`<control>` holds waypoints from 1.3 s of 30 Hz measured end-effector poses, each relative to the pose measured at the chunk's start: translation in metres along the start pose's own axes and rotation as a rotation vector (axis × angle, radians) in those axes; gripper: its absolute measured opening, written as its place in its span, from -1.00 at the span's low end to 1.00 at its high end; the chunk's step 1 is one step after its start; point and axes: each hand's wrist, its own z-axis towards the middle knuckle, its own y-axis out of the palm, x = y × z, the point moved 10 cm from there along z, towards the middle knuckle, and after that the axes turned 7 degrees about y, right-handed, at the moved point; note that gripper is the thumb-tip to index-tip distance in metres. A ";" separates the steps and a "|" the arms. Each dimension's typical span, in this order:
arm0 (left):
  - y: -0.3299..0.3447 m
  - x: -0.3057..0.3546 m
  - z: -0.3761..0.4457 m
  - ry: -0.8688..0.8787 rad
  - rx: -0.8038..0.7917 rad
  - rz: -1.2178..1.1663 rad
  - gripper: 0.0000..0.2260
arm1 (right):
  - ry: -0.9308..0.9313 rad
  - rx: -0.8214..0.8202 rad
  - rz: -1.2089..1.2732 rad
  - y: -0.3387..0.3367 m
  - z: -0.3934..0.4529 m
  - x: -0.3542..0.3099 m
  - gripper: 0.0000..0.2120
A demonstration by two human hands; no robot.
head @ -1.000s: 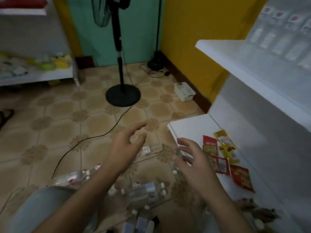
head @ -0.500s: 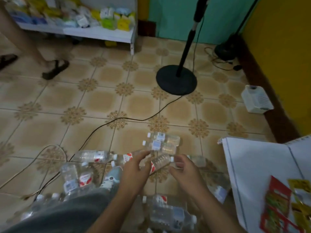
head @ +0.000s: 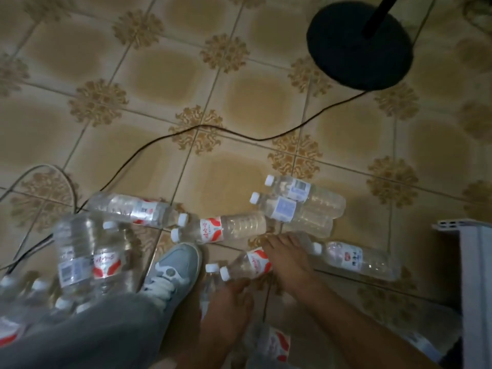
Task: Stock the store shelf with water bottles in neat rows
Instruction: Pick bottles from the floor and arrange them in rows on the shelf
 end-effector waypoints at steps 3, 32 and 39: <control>0.022 -0.024 0.006 -0.106 -0.040 -0.129 -0.63 | -0.005 0.011 -0.104 0.005 0.013 -0.002 -0.29; 0.105 0.546 -0.601 1.209 -0.712 -0.359 -0.40 | 1.117 1.368 0.776 -0.244 -0.858 0.175 -0.51; 0.213 0.503 -0.809 1.400 -1.103 -0.139 -0.32 | 1.600 1.511 0.739 -0.136 -1.078 0.093 -0.53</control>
